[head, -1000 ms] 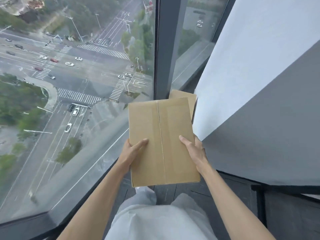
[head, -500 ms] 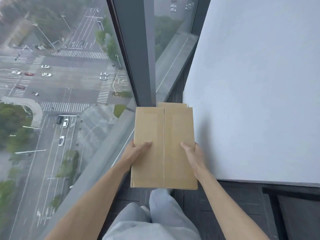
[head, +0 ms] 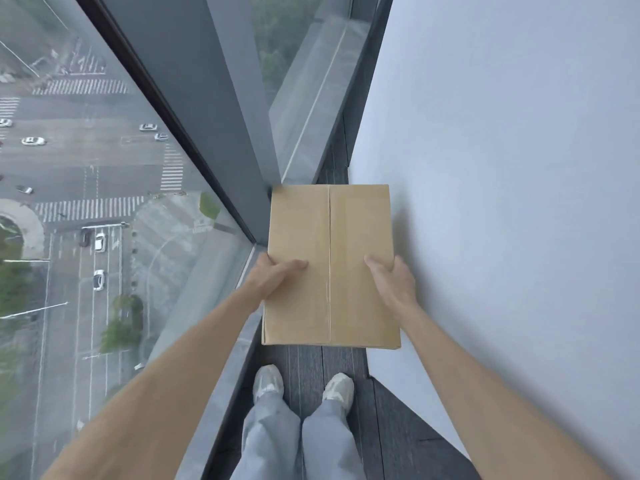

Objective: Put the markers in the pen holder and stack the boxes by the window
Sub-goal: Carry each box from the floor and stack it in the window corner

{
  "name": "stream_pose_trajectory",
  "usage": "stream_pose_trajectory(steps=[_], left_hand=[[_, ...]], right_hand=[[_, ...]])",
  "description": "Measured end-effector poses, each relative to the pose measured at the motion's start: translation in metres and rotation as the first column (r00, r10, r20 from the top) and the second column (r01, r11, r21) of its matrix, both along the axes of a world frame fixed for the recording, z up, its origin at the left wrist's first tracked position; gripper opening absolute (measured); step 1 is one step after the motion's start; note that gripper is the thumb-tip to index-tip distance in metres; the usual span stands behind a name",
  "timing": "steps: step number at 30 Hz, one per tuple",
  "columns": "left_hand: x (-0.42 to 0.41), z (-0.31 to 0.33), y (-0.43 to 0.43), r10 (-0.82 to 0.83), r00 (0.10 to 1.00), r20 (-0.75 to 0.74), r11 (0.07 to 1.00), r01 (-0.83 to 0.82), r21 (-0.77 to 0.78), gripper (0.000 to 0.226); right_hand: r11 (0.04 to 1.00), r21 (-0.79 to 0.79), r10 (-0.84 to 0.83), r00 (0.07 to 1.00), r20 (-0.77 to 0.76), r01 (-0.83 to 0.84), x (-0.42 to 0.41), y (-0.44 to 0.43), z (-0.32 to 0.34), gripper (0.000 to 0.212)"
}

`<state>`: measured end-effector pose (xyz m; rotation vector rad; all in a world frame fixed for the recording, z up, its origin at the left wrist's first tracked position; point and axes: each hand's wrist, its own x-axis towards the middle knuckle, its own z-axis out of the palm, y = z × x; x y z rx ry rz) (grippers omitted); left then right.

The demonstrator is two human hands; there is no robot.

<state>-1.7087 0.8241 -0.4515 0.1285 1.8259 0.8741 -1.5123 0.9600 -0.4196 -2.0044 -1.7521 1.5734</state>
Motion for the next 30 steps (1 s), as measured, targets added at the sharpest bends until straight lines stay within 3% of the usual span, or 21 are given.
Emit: stream_pose_trajectory(steps=[7, 15, 21, 30], left_hand=[[-0.038, -0.064, 0.064, -0.130, 0.987, -0.092, 0.991, 0.126, -0.048, 0.076], [-0.056, -0.088, 0.102, -0.128, 0.987, -0.095, 0.990, 0.123, -0.063, 0.088], [-0.047, -0.098, 0.101, -0.094, 0.991, -0.099, 0.992, 0.085, -0.092, 0.086], [-0.031, -0.113, 0.094, -0.103, 0.991, -0.086, 0.990, 0.094, -0.102, 0.080]], right_hand=[[1.000, 0.013, -0.015, 0.999, 0.033, 0.015, -0.034, 0.055, -0.059, 0.057], [0.983, 0.149, 0.089, 0.991, 0.104, -0.104, -0.063, 0.100, -0.082, 0.052], [0.982, 0.082, 0.158, 0.977, 0.144, -0.171, -0.060, 0.104, -0.092, 0.045], [0.982, 0.016, 0.182, 0.972, 0.146, -0.186, -0.041, 0.092, -0.108, 0.052]])
